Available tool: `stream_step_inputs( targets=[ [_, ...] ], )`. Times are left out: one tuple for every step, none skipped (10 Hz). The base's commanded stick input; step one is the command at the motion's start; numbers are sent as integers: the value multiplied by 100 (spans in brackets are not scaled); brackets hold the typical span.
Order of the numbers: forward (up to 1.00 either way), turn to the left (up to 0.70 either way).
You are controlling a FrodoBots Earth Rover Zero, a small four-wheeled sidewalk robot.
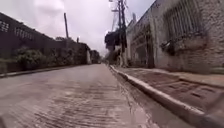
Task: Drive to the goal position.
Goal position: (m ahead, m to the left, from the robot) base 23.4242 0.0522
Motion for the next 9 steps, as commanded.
stream_step_inputs(
  targets=[
    [100,0],
    [100,0],
    [100,0],
    [100,0],
    [100,0],
    [100,0],
    [100,0],
    [100,0],
    [100,0]
  ],
)
